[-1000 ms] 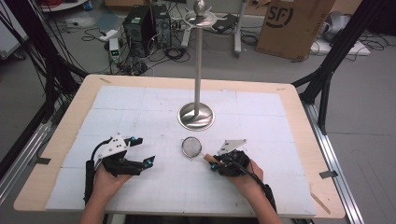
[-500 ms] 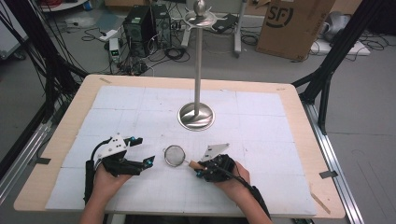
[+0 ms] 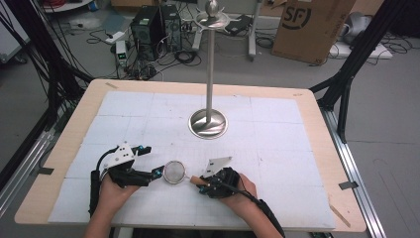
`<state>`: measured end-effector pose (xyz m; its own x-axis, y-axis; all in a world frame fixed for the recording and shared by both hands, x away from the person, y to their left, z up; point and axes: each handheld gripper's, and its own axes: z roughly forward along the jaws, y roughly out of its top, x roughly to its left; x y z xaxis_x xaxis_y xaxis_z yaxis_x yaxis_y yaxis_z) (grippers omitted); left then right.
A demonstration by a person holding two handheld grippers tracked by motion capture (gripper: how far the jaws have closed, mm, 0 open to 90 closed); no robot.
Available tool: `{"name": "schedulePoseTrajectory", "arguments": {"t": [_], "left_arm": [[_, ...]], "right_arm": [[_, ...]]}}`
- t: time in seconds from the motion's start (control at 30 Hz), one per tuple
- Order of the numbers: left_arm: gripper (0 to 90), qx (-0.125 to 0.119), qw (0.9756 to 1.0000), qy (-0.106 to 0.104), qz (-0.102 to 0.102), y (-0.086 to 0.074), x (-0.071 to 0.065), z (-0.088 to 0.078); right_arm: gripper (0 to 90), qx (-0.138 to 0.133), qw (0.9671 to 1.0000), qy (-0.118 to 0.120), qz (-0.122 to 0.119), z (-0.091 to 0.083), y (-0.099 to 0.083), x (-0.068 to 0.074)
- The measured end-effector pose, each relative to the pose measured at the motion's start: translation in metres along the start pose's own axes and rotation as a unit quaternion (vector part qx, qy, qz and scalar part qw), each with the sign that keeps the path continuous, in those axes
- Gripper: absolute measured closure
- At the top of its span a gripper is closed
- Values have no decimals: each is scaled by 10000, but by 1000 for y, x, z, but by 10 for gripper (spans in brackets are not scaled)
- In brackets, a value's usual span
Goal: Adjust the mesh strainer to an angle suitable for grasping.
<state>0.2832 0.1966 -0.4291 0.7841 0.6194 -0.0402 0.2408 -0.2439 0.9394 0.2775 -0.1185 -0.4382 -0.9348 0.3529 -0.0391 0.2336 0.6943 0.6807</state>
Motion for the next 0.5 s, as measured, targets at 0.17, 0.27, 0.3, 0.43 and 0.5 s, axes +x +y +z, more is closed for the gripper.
{"name": "schedulePoseTrajectory", "arguments": {"t": [0.17, 0.27, 0.3, 0.43, 0.5], "left_arm": [[171, 0, 10000, 2, -13, 0, 0, 0], [171, -7, 10000, 10, -13, 0, 0, -1], [171, -4, 10000, 9, -7, 0, 0, -1], [171, -8, 10000, 3, -10, 0, -1, -1], [171, 6, 10000, 4, -4, 0, -1, -1]], "right_arm": [[624, 63, 10000, -37, 5, -4, -4, -1], [613, 62, 10000, -71, 23, -7, -8, -2], [605, 68, 9999, -91, 44, -9, -9, -2], [595, 38, 9998, -158, 134, -16, -18, -7], [592, 55, 9995, -228, 199, -19, -21, -10]]}}
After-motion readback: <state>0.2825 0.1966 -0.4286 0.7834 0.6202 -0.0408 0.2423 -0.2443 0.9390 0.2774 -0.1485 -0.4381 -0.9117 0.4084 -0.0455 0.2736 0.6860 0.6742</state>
